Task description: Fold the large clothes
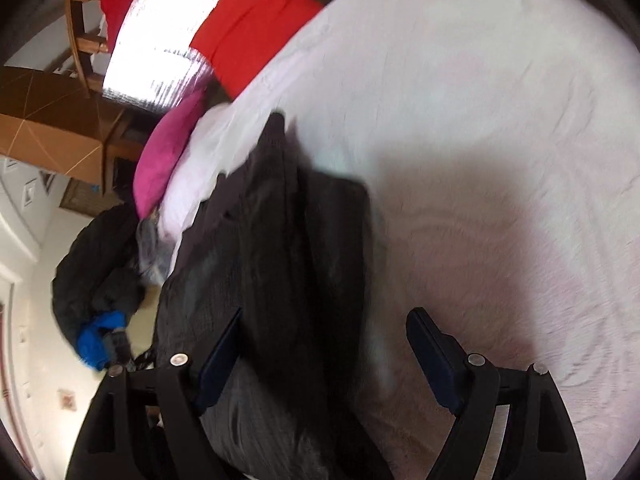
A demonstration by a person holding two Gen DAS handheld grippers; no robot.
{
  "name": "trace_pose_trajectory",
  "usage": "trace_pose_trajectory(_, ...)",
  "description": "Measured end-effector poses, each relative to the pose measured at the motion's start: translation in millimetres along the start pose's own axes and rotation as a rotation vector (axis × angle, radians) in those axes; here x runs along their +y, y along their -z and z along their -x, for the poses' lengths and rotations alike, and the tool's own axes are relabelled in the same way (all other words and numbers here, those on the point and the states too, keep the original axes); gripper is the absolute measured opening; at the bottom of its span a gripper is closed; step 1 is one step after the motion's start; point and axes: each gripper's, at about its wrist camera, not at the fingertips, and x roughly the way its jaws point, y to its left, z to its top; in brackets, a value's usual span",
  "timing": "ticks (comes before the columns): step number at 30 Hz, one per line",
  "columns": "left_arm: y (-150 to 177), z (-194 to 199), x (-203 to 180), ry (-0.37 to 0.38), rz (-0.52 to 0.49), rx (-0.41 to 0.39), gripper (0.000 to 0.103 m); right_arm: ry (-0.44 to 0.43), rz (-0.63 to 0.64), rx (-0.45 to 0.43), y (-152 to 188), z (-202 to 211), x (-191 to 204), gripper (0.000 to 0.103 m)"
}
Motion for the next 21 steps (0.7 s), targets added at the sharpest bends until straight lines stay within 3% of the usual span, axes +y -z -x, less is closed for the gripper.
trace_pose_trajectory(2,-1.7,-1.7,3.5,0.037,0.005,0.005,0.092,-0.003,0.018,-0.005,1.3,-2.7,1.7,0.086)
trace_pose_trajectory(5,-4.3,-6.9,3.0,0.071,0.004,0.015,0.096,-0.124,-0.007,0.035,1.4,-13.4,0.2,0.086)
trace_pose_trajectory(7,-5.3,-11.4,0.5,0.091,-0.001,0.02,0.097,-0.115,0.027,0.033,1.8,-18.7,8.0,0.086)
trace_pose_trajectory(10,-6.8,-17.0,-5.4,0.11,0.003,0.025,0.098,-0.204,0.037,0.104,5.3,-36.1,20.7,0.086)
trace_pose_trajectory(12,-11.8,-21.3,-12.4,0.113,-0.007,0.03,0.098,-0.137,0.103,0.114,8.8,-46.8,34.8,0.09)
trace_pose_trajectory(15,-10.3,-22.3,-14.0,0.088,-0.013,0.05,0.098,-0.159,0.096,0.112,7.4,-53.0,45.1,0.09)
trace_pose_trajectory(18,-8.2,-12.8,-8.1,0.066,0.028,0.044,0.098,-0.117,0.13,0.106,9.9,-55.8,51.2,0.087)
trace_pose_trajectory(21,3.7,-4.7,-12.3,-0.028,-0.015,0.059,0.098,-0.104,0.149,0.102,12.5,-53.5,50.4,0.083)
